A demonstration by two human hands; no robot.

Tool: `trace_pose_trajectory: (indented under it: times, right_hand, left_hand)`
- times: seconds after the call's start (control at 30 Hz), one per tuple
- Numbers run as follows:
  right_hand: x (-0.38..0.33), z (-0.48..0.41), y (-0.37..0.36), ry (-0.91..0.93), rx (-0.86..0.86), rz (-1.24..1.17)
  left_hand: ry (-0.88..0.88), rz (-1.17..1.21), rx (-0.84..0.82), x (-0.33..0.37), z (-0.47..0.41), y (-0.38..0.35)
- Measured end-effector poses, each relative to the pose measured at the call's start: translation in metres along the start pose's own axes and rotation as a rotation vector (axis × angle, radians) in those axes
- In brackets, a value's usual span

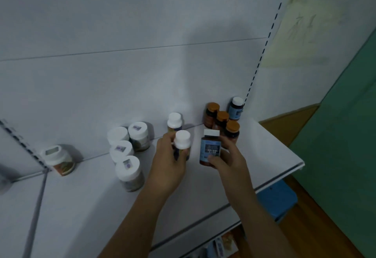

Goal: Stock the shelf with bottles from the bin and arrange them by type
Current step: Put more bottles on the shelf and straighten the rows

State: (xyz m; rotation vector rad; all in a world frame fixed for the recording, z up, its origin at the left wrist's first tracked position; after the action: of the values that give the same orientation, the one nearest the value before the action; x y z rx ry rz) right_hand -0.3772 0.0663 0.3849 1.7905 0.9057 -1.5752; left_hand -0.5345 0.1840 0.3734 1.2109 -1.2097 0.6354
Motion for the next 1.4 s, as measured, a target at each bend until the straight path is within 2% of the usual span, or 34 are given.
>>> trace_pose_trajectory:
  times: [0.5, 0.83, 0.93, 1.0, 1.1, 1.23, 1.4]
  right_hand:
    - [0.012, -0.029, -0.016, -0.062, -0.353, -0.078]
    - [0.007, -0.027, 0.016, -0.038, -0.508, -0.094]
    - [0.0, -0.03, 0.037, -0.015, -0.503, -0.129]
    - [-0.005, -0.036, 0.056, 0.0, -0.478, -0.159]
    - [-0.007, -0.048, 0.083, -0.024, -0.419, -0.207]
    - [-0.011, -0.065, 0.116, -0.063, -0.326, -0.276]
    - [-0.021, -0.104, 0.159, 0.141, -0.255, -0.016]
  left_hand:
    - [0.042, -0.065, 0.285, -0.008, -0.029, -0.004]
    - [0.126, -0.169, 0.385, -0.004, -0.018, -0.011]
    - [0.131, -0.342, 0.457, 0.013, -0.001, -0.008]
    - [0.033, -0.472, 0.487, 0.042, 0.012, -0.011]
    - [-0.106, -0.546, 0.457, 0.086, 0.024, -0.029]
    - [-0.168, -0.658, 0.388, 0.117, 0.027, -0.065]
    - [-0.223, -0.751, 0.284, 0.131, 0.03, -0.109]
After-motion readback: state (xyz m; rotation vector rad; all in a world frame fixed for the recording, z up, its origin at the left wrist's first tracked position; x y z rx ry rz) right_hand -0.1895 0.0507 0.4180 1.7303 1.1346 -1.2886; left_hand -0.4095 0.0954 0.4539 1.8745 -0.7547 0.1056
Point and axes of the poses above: each hand's wrist, its own z-axis away from the middle knuckle, its own y-axis out of the back of the hand, x = y × z, the point moved 9 cm from there along -z, towards the middle knuckle, and after that the axes turned 7 degrees about y, right-handed, at the moved point
